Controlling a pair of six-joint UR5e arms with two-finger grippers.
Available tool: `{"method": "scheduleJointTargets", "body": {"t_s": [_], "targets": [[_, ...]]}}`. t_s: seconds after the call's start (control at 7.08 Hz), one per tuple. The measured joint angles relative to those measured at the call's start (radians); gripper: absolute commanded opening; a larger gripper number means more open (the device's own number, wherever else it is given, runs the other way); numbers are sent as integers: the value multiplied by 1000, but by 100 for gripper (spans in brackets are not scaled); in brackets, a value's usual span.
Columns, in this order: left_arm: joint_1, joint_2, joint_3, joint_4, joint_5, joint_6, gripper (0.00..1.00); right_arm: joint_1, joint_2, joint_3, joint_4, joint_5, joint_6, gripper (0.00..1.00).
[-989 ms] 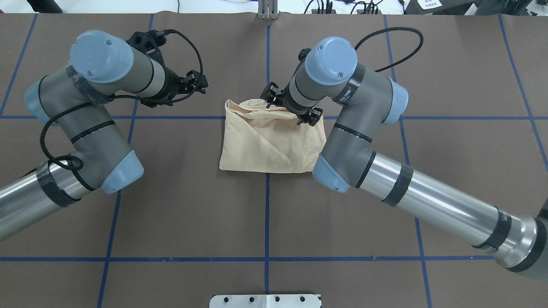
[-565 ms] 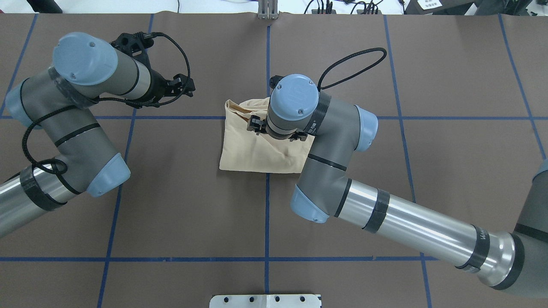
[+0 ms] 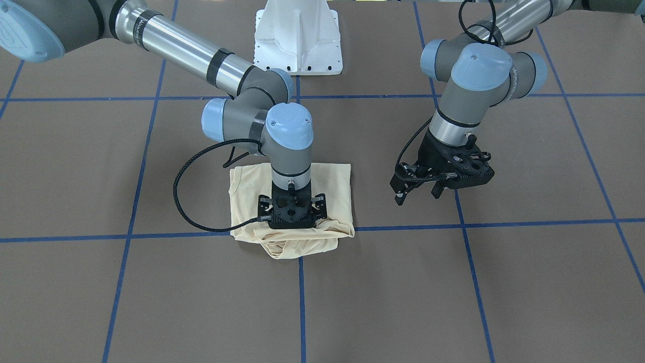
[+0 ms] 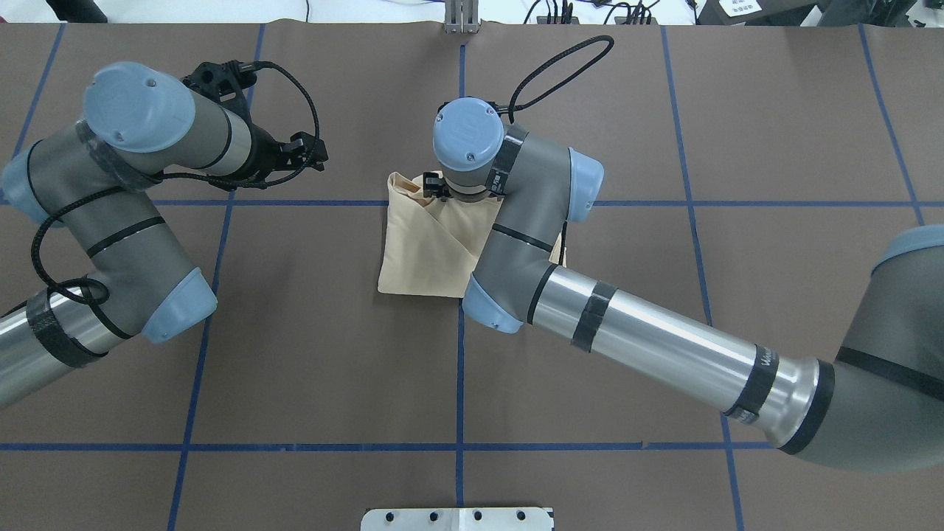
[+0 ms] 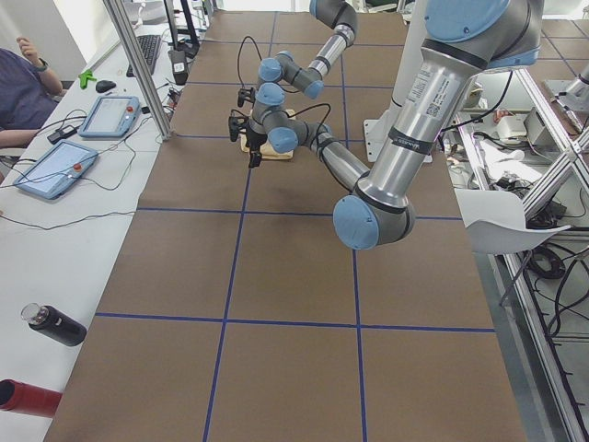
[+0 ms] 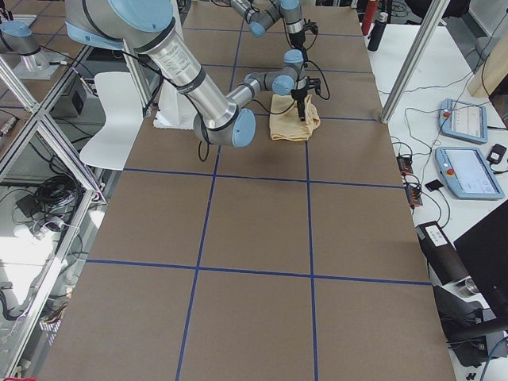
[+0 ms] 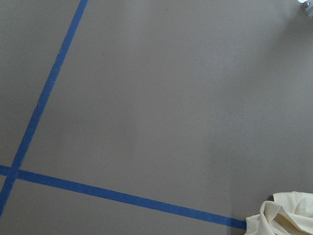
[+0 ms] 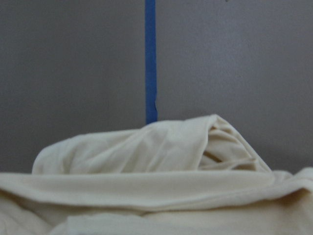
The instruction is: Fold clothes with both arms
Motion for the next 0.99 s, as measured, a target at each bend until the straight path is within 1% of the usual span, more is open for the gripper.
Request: {"method": "scheduleJointTargets", "body": {"t_s": [0.14, 0.28, 0.42, 0.57, 0.71, 0.85, 0.99], "targets": [[0, 1, 0, 0, 0, 0, 100, 34, 29, -96, 84, -6, -25, 99], [0, 2, 0, 0, 1, -2, 100, 58, 50, -169, 154, -16, -48, 99], [-1, 2, -1, 0, 1, -2, 100, 71, 66, -200, 183, -19, -58, 99], [-7, 2, -2, -1, -1, 1, 100, 84, 79, -207, 191, -10, -63, 99], [-22, 3, -9, -1, -13, 16, 100, 107, 79, -188, 176, 26, -77, 99], [-43, 23, -38, -2, -42, 65, 100, 146, 55, -117, 105, 89, -126, 99], [-71, 67, -89, -3, -77, 139, 100, 191, 7, -4, -21, 152, -202, 99]]}}
